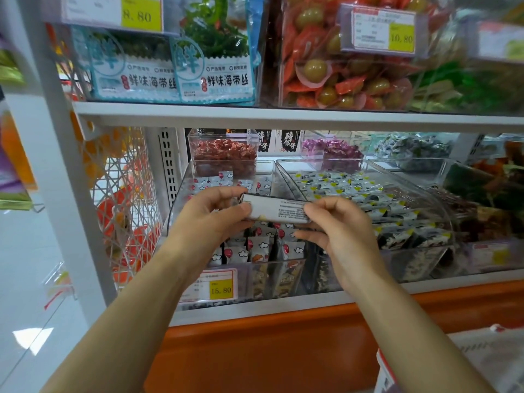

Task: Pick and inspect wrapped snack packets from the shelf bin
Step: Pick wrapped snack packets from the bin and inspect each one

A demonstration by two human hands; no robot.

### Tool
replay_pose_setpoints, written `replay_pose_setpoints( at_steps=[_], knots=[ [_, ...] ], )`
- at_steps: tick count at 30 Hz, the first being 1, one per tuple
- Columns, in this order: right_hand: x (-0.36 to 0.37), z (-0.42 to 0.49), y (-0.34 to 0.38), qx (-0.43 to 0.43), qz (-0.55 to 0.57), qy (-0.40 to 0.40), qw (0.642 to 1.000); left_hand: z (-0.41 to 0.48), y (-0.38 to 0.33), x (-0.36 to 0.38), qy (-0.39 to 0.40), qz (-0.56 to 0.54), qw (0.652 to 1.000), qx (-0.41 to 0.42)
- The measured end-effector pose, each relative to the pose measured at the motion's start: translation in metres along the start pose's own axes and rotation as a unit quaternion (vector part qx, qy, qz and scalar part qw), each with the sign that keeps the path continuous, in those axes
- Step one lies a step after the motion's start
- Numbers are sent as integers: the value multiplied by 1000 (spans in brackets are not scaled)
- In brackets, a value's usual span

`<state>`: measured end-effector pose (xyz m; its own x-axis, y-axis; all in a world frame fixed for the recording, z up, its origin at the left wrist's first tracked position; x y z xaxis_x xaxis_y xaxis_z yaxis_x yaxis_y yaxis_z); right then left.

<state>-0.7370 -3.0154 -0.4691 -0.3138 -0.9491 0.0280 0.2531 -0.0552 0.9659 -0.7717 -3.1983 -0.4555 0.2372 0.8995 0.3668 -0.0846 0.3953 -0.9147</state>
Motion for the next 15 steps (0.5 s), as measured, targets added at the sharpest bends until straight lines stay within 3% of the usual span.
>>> replay_pose_setpoints(
  at_steps=[6, 15],
  knots=[
    [-2, 0, 1, 45, 98, 13, 994, -1, -3, 2, 14, -82, 996, -18],
    [-5, 1, 0, 59, 122, -2, 991, -3, -3, 1, 8, -83, 996, -12]
  ],
)
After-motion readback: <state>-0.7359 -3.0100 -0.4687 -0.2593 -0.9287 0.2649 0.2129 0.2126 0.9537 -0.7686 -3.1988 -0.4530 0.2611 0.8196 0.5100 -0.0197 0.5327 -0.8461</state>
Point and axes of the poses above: each hand's wrist, its own z-axis towards the middle knuckle, its own x-axis out of the palm, y = z × x, the point moved 1 cm from there along z, towards the middle knuckle, and after that the axes turned 11 degrees about -z, right-handed, at the moved point
